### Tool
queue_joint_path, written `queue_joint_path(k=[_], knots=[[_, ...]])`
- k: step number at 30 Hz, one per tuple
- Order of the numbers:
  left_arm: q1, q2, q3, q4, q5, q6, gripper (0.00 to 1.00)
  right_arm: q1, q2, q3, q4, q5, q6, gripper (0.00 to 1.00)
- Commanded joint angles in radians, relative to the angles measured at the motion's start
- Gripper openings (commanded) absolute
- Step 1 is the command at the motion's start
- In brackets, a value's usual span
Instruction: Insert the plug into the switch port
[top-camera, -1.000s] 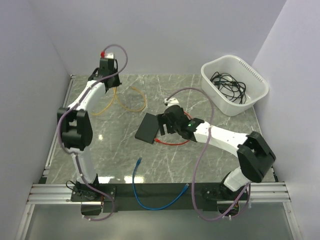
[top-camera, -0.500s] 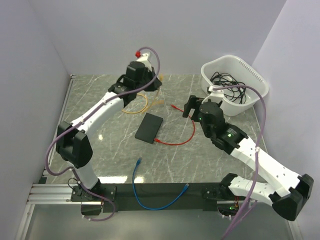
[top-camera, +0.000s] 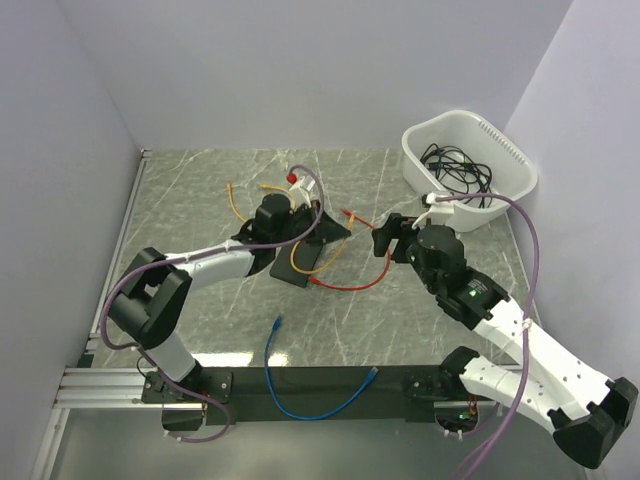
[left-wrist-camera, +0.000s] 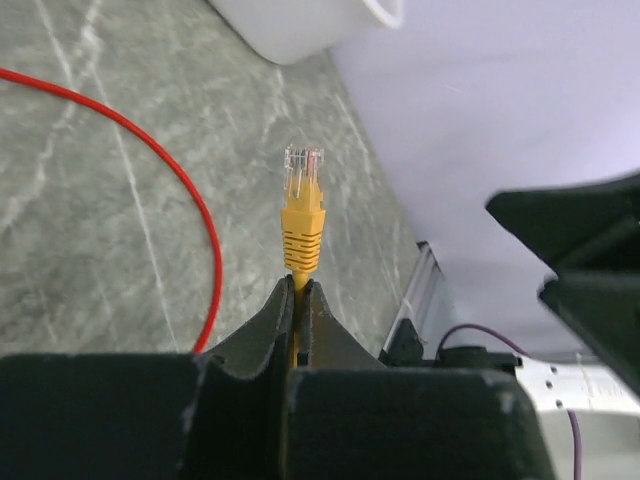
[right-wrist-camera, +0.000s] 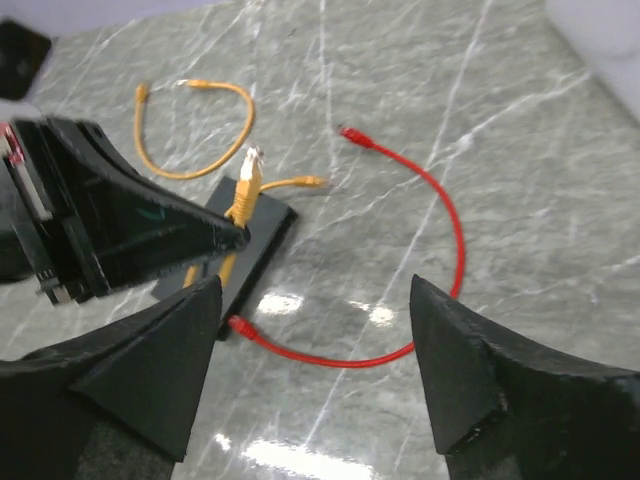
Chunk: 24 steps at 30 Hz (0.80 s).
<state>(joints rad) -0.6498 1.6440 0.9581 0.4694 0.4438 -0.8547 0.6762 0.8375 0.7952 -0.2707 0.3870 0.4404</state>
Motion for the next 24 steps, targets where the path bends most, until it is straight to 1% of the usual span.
queue_joint_path(k=[1,2,4,6,8,9,10,12,14,15,16,17,19,22,24], knots=[[-0.011,-0.069,-0.089,0.326,0.098,-0.073,0.00,-0.033,0.004,0.004,0.110,-0.138,0.035,0.80],[-0.011,-0.070,-0.108,0.387,0.105,-0.073,0.00,-0.043,0.014,0.001,0.117,-0.184,0.040,0.76],[-0.014,-0.072,-0.162,0.449,0.133,-0.078,0.00,-0.047,0.023,-0.029,0.161,-0.226,0.060,0.73],[-0.014,-0.072,-0.199,0.559,0.150,-0.108,0.00,-0.066,0.012,-0.062,0.206,-0.298,0.076,0.71],[-0.014,-0.069,-0.254,0.644,0.183,-0.138,0.00,-0.084,-0.026,-0.131,0.299,-0.351,0.104,0.70],[-0.014,-0.067,-0.269,0.740,0.193,-0.168,0.00,-0.105,-0.040,-0.152,0.330,-0.423,0.115,0.70],[-0.014,-0.059,-0.294,0.780,0.203,-0.185,0.01,-0.113,-0.060,-0.186,0.387,-0.450,0.135,0.70],[-0.014,-0.047,-0.320,0.901,0.220,-0.240,0.01,-0.125,-0.075,-0.218,0.448,-0.515,0.153,0.66],[-0.014,-0.015,-0.328,0.974,0.239,-0.282,0.00,-0.130,-0.093,-0.228,0.471,-0.534,0.159,0.63],[-0.014,0.000,-0.332,1.012,0.243,-0.328,0.01,-0.129,-0.098,-0.234,0.481,-0.554,0.162,0.63],[-0.014,0.032,-0.338,1.110,0.249,-0.351,0.01,-0.132,-0.115,-0.244,0.502,-0.562,0.162,0.63],[-0.014,0.048,-0.340,1.150,0.254,-0.374,0.01,-0.133,-0.124,-0.249,0.511,-0.569,0.164,0.63],[-0.014,0.088,-0.337,1.224,0.262,-0.426,0.01,-0.135,-0.152,-0.267,0.539,-0.598,0.164,0.62],[-0.014,0.115,-0.323,1.232,0.262,-0.443,0.01,-0.135,-0.185,-0.287,0.574,-0.626,0.162,0.62],[-0.014,0.122,-0.323,1.252,0.257,-0.454,0.01,-0.135,-0.198,-0.287,0.564,-0.613,0.159,0.61]])
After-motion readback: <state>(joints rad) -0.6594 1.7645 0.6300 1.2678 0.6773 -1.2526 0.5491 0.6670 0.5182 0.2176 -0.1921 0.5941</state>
